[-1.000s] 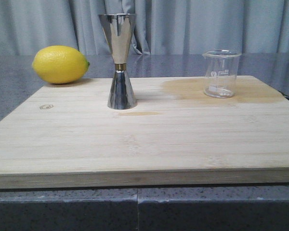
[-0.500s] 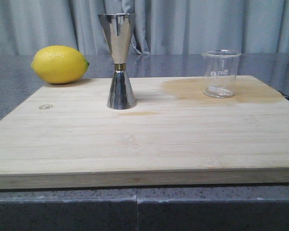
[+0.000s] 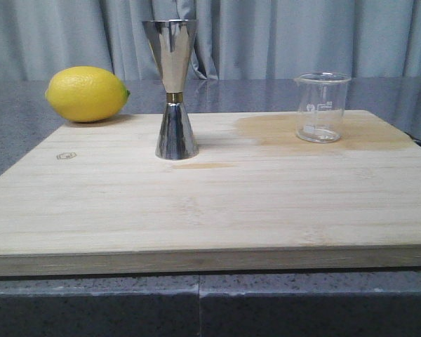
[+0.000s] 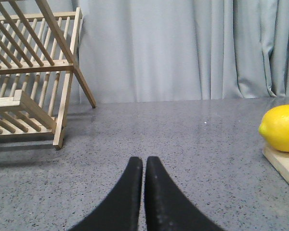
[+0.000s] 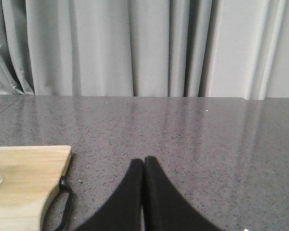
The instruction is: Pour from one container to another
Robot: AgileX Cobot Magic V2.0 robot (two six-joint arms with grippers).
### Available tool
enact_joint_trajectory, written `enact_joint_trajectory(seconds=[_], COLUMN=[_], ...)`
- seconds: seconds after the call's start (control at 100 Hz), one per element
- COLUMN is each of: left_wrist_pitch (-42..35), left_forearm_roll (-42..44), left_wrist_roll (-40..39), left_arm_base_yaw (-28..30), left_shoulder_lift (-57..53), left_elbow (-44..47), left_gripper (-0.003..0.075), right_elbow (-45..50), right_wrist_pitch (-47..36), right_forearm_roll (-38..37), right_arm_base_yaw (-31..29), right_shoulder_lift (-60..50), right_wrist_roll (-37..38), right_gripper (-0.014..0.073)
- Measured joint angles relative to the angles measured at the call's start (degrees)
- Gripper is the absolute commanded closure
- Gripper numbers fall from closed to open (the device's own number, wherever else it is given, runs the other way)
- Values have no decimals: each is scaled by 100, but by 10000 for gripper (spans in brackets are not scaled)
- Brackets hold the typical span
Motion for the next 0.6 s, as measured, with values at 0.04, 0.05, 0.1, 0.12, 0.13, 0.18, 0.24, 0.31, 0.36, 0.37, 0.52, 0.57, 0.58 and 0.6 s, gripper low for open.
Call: enact_joint_trajectory(seconds=[0.04,0.05,0.1,0.12,0.13,0.18,0.24,0.31,0.36,0.37,0.52,0.57,0.58,0.6], left_wrist_pitch=[0,0,0,0,0,0,0,0,0,0,0,0,0,0], left_forearm_roll=[0,0,0,0,0,0,0,0,0,0,0,0,0,0], left_wrist_roll=[0,0,0,0,0,0,0,0,0,0,0,0,0,0], left_arm_base_yaw=[0,0,0,0,0,0,0,0,0,0,0,0,0,0], left_shoulder_lift=[0,0,0,0,0,0,0,0,0,0,0,0,0,0], left_elbow=[0,0,0,0,0,0,0,0,0,0,0,0,0,0], left_gripper=[739,739,739,739,739,739,739,739,739,739,739,739,739,739], right_elbow=[0,0,0,0,0,0,0,0,0,0,0,13,13,41], right_wrist_pitch=[0,0,0,0,0,0,0,0,0,0,0,11,11,11], right_forearm_roll=[0,0,0,0,0,0,0,0,0,0,70,277,321,471], right_arm_base_yaw=[0,0,0,0,0,0,0,0,0,0,0,0,0,0], right_shoulder_lift=[0,0,0,0,0,0,0,0,0,0,0,0,0,0], right_wrist_roll=[0,0,0,0,0,0,0,0,0,0,-20,-172,-210,-349], right_gripper=[666,666,666,666,666,666,666,666,666,666,666,666,666,666])
